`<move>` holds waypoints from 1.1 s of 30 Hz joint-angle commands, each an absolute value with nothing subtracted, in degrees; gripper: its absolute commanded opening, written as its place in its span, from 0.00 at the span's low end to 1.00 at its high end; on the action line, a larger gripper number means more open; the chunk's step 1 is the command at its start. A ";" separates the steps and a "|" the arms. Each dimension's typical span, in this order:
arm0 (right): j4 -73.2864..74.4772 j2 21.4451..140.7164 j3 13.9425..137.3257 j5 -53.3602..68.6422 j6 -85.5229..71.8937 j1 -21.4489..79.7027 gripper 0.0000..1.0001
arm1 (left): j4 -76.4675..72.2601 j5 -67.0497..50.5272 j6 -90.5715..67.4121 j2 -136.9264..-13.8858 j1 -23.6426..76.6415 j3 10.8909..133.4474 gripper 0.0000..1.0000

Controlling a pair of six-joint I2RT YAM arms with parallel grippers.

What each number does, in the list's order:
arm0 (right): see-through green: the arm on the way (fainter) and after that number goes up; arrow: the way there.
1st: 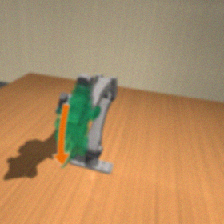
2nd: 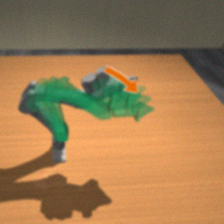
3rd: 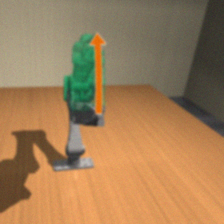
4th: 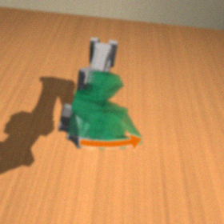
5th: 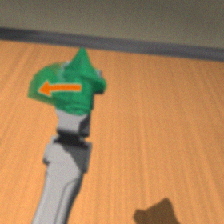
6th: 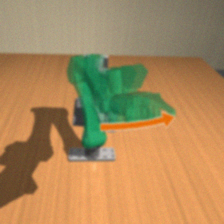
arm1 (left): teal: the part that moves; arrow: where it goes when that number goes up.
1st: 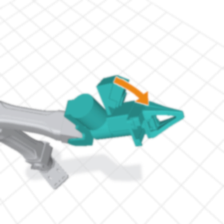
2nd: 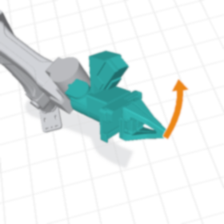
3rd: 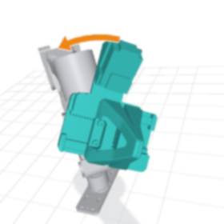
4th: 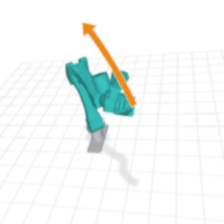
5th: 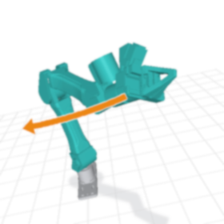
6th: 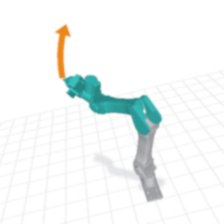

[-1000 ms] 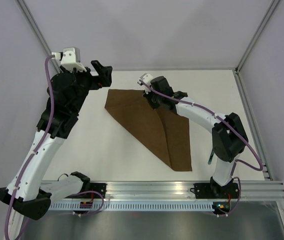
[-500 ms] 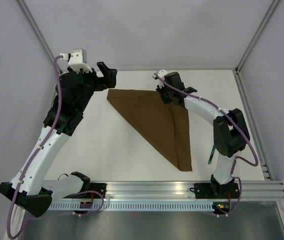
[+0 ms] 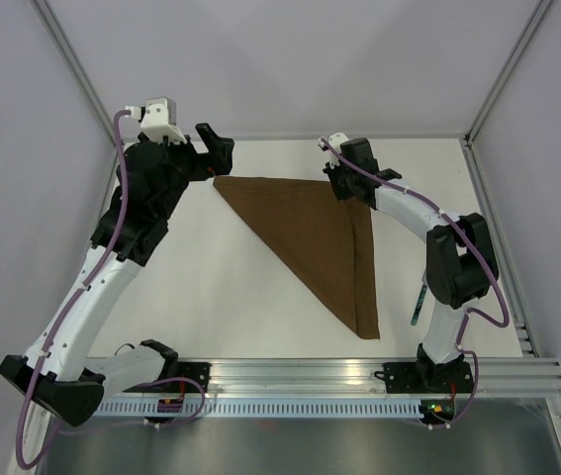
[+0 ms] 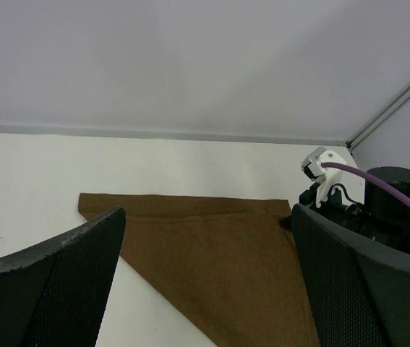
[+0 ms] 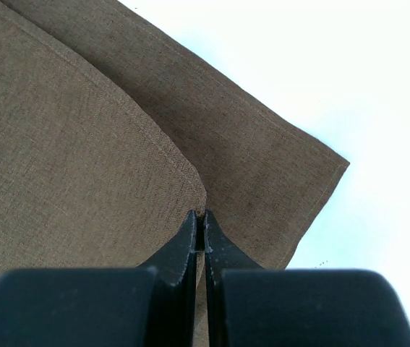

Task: Fold the napkin, place the utensils inside, and roll it up
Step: Fold the napkin at the center of the board.

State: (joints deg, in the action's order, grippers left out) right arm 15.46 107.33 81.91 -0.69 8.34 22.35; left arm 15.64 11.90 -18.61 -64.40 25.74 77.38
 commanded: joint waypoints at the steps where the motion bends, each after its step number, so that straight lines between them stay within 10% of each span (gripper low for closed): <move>1: 13.71 107.40 81.56 -0.70 7.65 21.89 0.01 | 13.10 11.34 -20.65 -64.95 25.58 77.08 1.00; 33: 12.48 109.77 82.88 -1.23 7.56 16.88 0.00 | 11.95 10.81 -20.57 -67.50 25.58 76.73 1.00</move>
